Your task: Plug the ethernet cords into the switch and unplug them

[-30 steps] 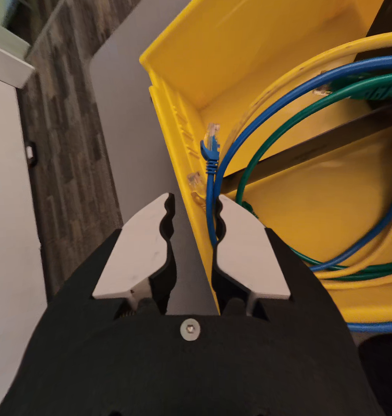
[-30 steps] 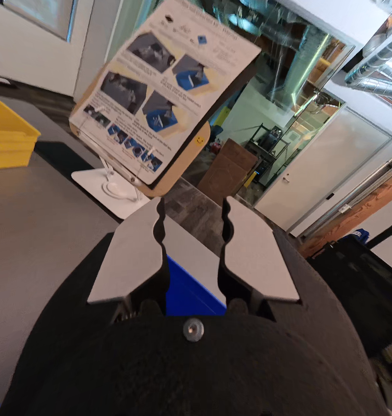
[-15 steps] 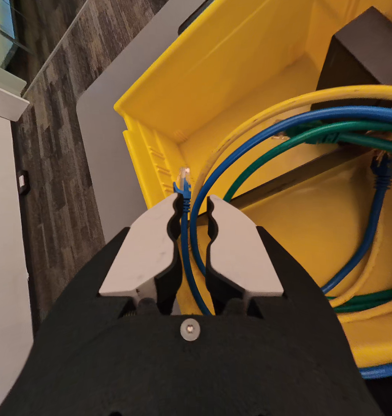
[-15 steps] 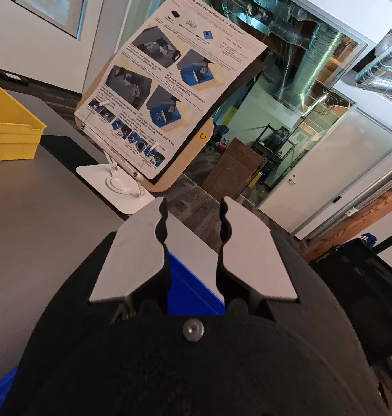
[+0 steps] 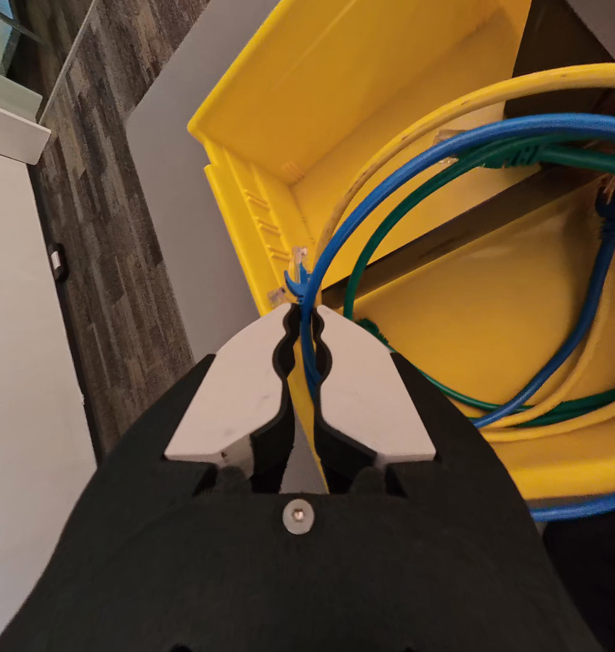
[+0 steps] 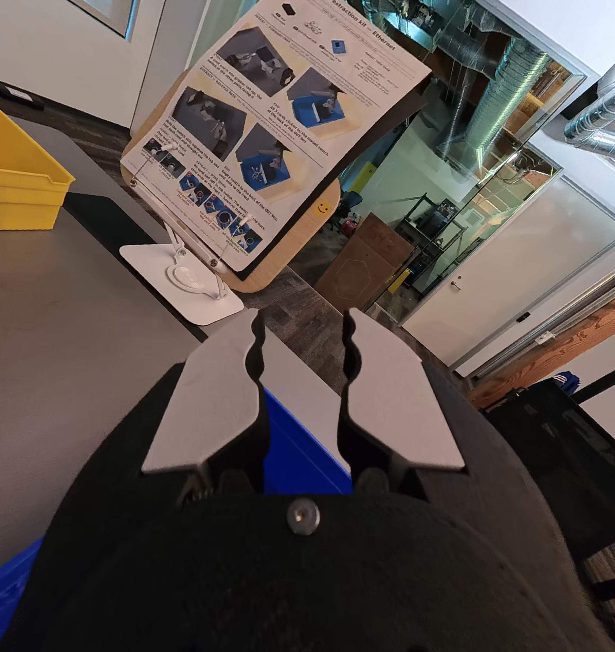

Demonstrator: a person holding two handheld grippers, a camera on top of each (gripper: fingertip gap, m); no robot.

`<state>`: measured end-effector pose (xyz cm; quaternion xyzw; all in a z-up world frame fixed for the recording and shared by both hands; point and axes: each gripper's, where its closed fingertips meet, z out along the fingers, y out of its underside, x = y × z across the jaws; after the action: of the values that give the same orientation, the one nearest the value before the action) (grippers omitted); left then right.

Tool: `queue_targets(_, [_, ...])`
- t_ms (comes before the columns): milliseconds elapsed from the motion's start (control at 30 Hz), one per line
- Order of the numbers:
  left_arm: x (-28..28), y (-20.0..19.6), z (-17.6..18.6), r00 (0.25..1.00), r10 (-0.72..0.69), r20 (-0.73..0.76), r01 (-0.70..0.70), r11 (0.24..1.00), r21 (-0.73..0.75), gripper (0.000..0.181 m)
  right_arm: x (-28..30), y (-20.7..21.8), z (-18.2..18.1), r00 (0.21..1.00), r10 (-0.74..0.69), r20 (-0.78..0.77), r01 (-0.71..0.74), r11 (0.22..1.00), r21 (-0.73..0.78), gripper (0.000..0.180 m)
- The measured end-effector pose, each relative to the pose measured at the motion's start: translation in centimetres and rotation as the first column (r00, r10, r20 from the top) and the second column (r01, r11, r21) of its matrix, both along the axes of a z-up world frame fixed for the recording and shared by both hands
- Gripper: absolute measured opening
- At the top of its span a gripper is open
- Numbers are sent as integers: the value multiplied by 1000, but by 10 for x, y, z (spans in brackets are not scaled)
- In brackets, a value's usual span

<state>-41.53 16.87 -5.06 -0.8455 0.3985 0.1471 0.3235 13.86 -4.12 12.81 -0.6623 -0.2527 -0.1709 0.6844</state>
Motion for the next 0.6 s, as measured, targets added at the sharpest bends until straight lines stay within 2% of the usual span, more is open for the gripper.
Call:
queue_targets(167, [-3, -12, 29, 1000, 5, -14, -4, 998, 67, 5, -1, -1, 0, 1000, -1, 15, 1, 1000, -1, 43])
queue_targets(300, [-2, -21, 70, 1000, 24, -10, -21, 978, 208, 5, -1, -4, 3, 999, -13, 36, 13, 1000, 7, 43])
queue_targets(467, [9, -42, 143, 994, 23, 111, -71, 892, 446, 7, -3, -7, 7, 999, -3, 38, 2, 1000, 23, 42])
queue_targets(600, [14, -65, 181, 983, 7, 184, -108, 831, 546, 6, -2, -7, 7, 999, -4, 35, 3, 1000, 22, 42])
